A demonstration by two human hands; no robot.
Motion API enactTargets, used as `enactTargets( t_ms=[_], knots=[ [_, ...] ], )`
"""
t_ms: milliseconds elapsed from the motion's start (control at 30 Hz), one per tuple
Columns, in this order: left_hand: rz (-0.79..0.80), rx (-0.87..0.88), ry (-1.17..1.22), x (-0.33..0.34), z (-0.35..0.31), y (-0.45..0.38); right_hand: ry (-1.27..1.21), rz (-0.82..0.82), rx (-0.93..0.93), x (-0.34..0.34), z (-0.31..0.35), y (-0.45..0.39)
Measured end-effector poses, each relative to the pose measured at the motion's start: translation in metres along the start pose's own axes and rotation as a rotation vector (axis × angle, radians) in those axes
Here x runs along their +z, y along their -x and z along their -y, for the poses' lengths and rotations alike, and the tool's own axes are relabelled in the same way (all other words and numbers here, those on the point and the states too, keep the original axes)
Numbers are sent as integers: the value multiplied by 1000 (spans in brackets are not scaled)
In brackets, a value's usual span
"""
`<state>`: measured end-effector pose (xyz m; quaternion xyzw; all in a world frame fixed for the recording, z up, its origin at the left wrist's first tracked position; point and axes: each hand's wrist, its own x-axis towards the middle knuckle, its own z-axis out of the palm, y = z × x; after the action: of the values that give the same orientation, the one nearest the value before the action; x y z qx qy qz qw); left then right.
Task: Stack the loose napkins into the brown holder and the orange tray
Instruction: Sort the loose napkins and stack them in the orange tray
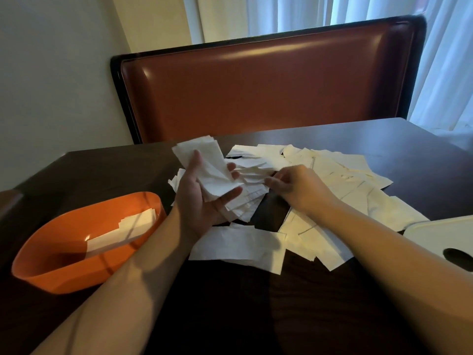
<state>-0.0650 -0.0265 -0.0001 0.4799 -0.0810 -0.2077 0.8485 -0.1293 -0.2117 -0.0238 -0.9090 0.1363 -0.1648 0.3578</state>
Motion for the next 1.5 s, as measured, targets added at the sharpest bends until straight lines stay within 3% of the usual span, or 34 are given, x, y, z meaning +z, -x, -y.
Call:
enactTargets(
  t_ms=[167, 267, 400, 567, 633, 700, 800, 867, 967, 1233, 1367, 1433, 1500],
  knots=[
    [-269, 220, -136, -2, 7, -10, 53, 8, 47, 16, 0, -6],
    [-355, 241, -145, -9, 9, -16, 44, 3, 36, 18, 1, -5],
    [-247, -56, -55, -9, 9, -15, 41, -122, -47, 11, 2, -5],
    [49, -262, -35, -1, 13, -4, 56, -180, -106, 10, -8, -11],
    [131, -317, -4, 4, 12, 2, 36, -155, -161, 12, -8, -11],
    [178, -259, -11, 4, 13, 3, -42, -83, -188, 13, -5, -11],
    [116, -138, 18, 2, 12, 3, 39, 42, -151, 19, -4, -11],
    [75, -184, 81, 3, 9, 2, 71, 30, -126, 23, -5, -14],
    [52, -240, 147, 3, 7, 2, -110, -14, -117, 21, -3, -12],
    [23, -150, 146, 4, 8, 2, -35, -30, -140, 0, 5, -2],
    [21, -141, 148, 1, 7, 1, 43, 191, -111, -9, 7, 5],
    [12, -142, 150, 1, 7, 1, 226, 297, -137, -10, 4, 7],
    [4, -135, 148, 1, 7, 1, 278, 289, -135, -11, 5, 7]
  ],
)
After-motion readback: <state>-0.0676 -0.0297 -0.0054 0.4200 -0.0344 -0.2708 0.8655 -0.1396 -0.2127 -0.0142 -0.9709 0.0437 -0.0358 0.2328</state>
